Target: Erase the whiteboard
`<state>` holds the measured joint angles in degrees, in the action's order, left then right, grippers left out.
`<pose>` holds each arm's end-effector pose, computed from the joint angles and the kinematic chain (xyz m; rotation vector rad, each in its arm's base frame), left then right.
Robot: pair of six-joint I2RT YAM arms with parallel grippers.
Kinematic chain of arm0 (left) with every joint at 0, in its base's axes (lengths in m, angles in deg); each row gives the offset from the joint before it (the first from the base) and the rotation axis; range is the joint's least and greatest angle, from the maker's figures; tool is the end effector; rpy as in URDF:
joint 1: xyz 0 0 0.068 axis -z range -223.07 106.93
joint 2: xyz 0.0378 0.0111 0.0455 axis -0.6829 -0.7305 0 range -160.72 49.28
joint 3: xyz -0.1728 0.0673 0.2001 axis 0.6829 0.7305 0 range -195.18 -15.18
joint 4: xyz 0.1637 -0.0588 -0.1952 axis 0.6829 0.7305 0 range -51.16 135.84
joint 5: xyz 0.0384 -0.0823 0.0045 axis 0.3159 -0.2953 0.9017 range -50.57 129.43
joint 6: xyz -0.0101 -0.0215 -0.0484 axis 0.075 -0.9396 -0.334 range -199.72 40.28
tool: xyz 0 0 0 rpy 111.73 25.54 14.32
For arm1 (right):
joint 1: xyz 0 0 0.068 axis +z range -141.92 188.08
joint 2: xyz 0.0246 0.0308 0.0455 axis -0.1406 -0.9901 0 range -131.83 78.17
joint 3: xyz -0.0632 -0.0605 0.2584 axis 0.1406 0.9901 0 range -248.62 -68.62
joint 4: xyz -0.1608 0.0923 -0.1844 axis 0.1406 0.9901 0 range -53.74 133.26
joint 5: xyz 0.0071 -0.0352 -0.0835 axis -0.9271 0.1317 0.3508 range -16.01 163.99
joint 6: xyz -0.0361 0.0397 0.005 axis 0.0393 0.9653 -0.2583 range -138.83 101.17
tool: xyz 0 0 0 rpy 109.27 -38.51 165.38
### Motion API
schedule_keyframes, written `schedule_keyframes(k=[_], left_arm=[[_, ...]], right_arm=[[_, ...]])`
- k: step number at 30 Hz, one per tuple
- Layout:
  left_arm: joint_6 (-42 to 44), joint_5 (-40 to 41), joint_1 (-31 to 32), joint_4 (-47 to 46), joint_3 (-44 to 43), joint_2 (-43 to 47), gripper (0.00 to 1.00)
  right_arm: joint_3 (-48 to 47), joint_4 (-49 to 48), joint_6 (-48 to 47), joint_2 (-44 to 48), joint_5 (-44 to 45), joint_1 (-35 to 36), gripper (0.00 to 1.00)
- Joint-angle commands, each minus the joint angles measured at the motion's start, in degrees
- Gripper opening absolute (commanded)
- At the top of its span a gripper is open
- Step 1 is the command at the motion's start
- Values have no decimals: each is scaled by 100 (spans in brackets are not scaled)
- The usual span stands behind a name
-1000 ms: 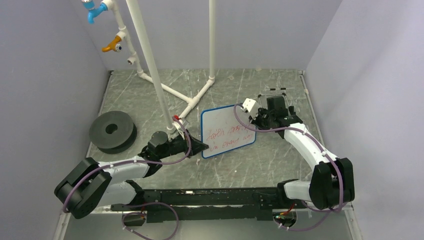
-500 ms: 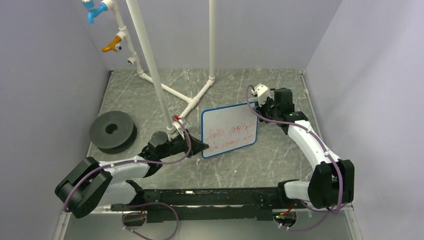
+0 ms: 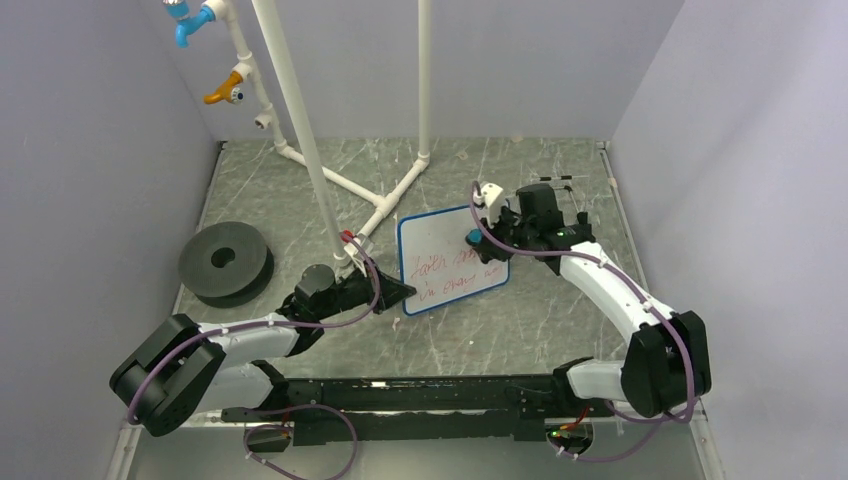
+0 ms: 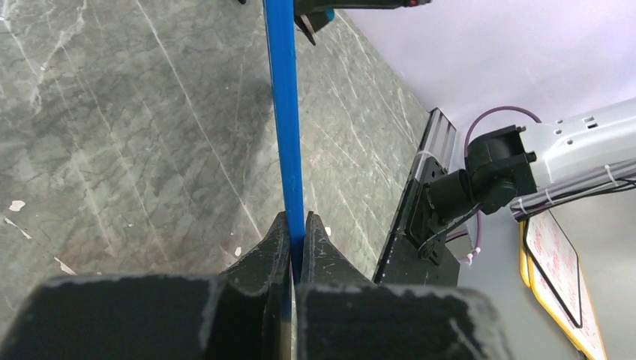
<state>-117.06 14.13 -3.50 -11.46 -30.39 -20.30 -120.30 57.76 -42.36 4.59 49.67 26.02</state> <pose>0.1641 -0.1553 0.1892 0.4088 1.7813 -1.3505 0.2548 0.0980 0.2579 -1.0032 2.0540 0.4423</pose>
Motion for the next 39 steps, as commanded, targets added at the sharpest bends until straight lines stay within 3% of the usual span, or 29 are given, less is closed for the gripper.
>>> schedule_keyframes(k=[1, 5, 8, 11, 16, 20, 24, 33, 37, 39], left_arm=[[-91, -142, 80, -1113, -131, 98, 0], [-212, -34, 86, -1083, -202, 85, 0], [-291, 106, 101, -1080, -201, 126, 0], [-309, 260, 128, -1000, -200, 214, 0], [-321, 470, 158, -949, -202, 283, 0], [-351, 483, 195, -1013, -305, 157, 0], [-416, 505, 236, -1139, -381, 15, 0], [-495, 775, 342, -1222, -435, -13, 0], [-537, 836, 341, -1279, -404, 70, 0], [-545, 855, 346, -1296, -377, 137, 0]], right_arm=[[-646, -200, 212, -15, -887, 632, 0], [-1128, -254, 181, -391, -690, 1412, 0], [-1072, -705, 567, -459, -234, 1522, 0], [-608, -1305, 952, -200, 343, 1040, 0], [-125, -1659, 1343, 118, 334, -329, 0], [46, -1701, 1452, -22, 55, -683, 0], [69, -1953, 1817, -203, -408, -440, 0], [26, -2910, 2811, -38, -503, 1152, 0], [114, -2871, 2900, -171, 76, 1169, 0], [250, -2879, 3039, -128, 405, 765, 0]])
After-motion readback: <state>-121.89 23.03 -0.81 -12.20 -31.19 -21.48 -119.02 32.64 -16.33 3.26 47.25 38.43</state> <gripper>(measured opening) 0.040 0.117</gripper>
